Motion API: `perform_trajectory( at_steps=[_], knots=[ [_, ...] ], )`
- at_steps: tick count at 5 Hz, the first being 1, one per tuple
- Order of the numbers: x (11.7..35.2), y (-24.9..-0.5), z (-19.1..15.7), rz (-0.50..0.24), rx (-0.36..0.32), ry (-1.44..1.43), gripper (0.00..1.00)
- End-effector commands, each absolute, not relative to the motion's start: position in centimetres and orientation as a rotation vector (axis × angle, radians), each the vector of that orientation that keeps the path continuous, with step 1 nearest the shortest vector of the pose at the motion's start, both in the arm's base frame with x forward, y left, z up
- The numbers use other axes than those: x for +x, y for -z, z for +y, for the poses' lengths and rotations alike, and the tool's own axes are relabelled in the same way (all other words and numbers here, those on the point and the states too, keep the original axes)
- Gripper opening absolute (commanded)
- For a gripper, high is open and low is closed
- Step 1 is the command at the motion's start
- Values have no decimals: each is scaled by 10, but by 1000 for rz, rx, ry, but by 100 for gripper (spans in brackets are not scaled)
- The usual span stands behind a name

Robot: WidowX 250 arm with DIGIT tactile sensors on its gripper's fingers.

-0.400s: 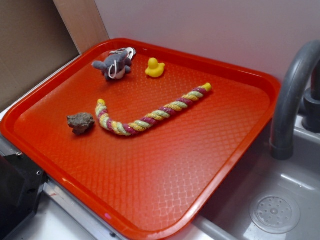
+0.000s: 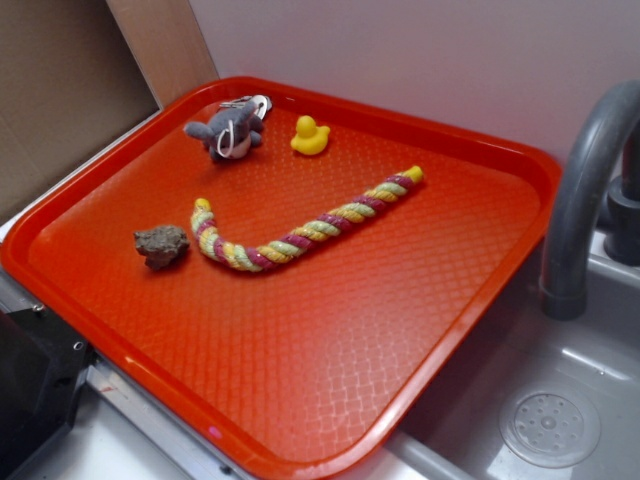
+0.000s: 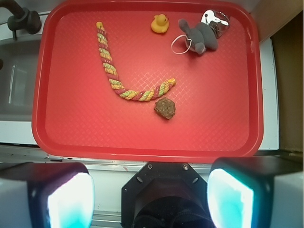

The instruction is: Grab the rock.

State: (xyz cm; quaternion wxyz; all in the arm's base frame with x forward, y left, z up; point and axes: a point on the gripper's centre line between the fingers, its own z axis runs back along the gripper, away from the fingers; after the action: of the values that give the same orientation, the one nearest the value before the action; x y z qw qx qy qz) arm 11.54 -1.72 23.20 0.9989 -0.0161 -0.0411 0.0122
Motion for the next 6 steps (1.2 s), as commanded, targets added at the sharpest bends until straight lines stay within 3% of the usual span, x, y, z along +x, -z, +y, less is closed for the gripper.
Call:
perform_trajectory(
  at_steps=[1,2,4,6],
  knots=[
    [144,-187,-2,-220,-30,342,100],
    [158,-162,11,-255,-3,470,100],
    [186,-107,19,-192,28,563,100],
    [186,-61,5,-110,14,672,100]
  ],
)
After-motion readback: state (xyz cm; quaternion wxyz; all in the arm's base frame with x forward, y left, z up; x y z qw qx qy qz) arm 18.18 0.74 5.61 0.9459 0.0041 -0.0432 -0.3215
